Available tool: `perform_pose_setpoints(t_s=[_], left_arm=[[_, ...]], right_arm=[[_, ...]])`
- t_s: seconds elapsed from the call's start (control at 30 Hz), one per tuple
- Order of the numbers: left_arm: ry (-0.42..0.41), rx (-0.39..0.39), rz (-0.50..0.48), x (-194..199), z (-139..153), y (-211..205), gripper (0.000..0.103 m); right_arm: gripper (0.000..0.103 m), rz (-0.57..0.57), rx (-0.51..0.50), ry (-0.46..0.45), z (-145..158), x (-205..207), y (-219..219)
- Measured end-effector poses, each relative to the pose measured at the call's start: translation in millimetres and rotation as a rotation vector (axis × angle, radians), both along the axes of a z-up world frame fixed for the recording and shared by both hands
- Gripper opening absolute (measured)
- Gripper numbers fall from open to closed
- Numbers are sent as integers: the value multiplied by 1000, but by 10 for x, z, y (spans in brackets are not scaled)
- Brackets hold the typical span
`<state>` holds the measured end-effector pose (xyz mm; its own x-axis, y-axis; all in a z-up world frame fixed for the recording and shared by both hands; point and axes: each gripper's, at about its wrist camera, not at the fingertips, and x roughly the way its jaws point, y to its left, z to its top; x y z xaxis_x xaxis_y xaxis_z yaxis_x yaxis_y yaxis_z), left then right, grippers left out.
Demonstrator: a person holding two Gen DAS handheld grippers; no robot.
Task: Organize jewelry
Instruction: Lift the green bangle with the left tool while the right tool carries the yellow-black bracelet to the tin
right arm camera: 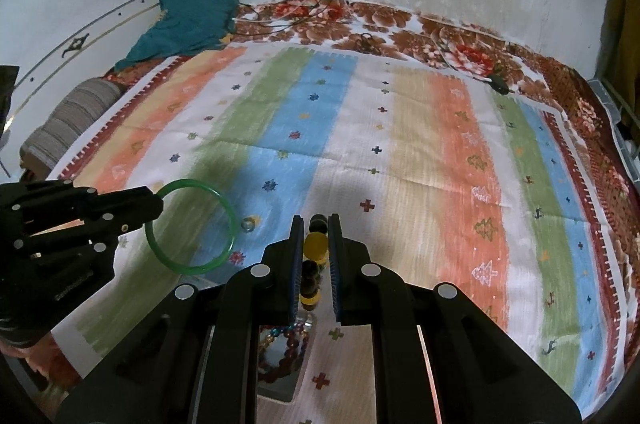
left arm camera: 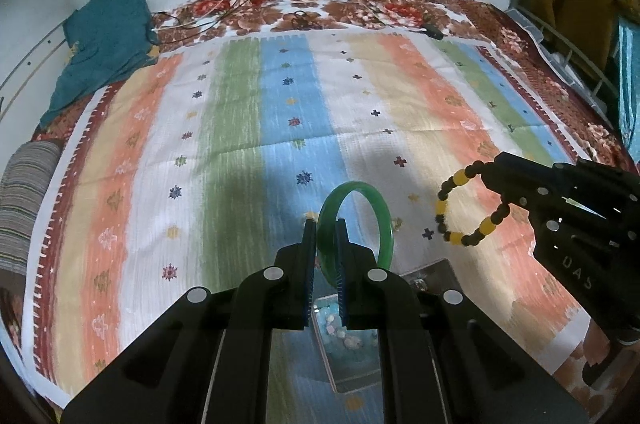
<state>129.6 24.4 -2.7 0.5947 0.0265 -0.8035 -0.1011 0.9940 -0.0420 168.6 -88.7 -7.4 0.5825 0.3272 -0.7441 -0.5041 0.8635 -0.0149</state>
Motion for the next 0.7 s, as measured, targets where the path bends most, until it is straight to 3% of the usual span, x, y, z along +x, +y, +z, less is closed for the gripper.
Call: perform_pose_setpoints(t_s=[0.7], left_arm=[[22,-2,-6,-401,-96,-148,9]], right_arm=[[13,41,3,42,-115,-386,-85]])
